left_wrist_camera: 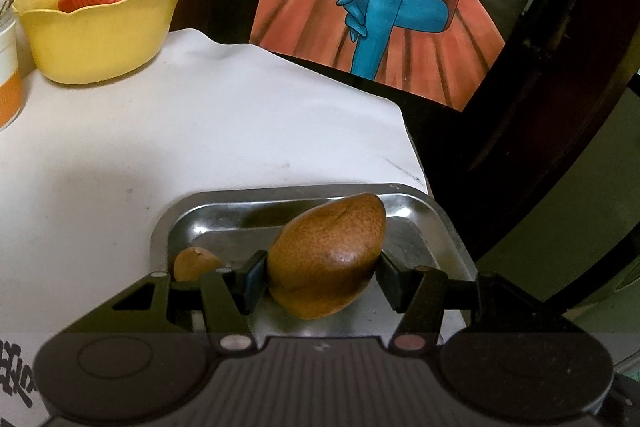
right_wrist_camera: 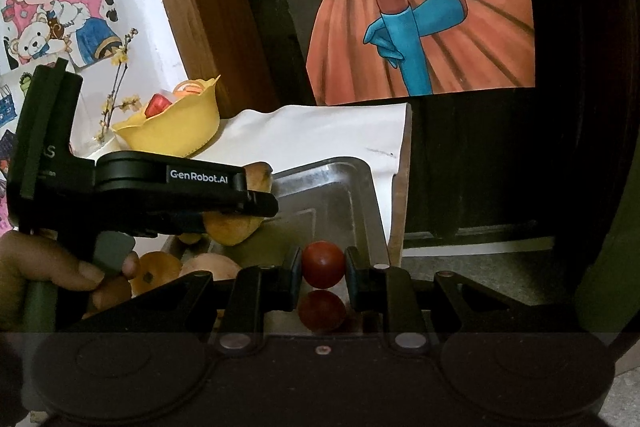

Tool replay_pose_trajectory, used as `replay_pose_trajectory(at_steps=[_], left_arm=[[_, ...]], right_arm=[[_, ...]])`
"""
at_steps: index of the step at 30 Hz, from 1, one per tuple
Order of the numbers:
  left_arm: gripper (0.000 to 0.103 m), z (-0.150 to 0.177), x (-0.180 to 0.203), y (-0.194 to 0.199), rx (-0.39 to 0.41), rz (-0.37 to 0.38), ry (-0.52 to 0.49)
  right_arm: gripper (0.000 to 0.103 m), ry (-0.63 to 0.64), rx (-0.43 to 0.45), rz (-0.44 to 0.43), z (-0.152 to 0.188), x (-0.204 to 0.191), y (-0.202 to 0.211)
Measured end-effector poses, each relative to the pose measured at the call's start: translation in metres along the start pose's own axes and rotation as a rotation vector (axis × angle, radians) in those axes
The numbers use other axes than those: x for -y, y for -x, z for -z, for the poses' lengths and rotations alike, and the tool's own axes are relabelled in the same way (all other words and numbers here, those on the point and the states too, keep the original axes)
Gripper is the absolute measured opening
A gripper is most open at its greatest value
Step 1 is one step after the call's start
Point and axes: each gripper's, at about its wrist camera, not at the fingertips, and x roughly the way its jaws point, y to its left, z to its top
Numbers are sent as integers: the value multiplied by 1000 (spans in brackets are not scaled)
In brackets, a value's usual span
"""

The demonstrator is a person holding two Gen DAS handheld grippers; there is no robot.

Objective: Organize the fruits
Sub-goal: 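Carry the pear with the left tool while the right tool carries the cherry tomato over the tray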

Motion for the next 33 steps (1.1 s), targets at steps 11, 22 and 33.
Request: replay_pose_trajectory(at_steps=[11, 22, 33], left_arm=[[62, 1, 0, 0, 1, 1, 2], [63, 0, 0, 0, 1, 0, 4], [63, -1, 1, -1, -1, -7, -2]], right_arm=[[25, 3, -5, 11, 2, -2, -1], [26, 0, -6, 14, 3, -1, -2], [29, -4, -4, 17, 4, 0, -2]])
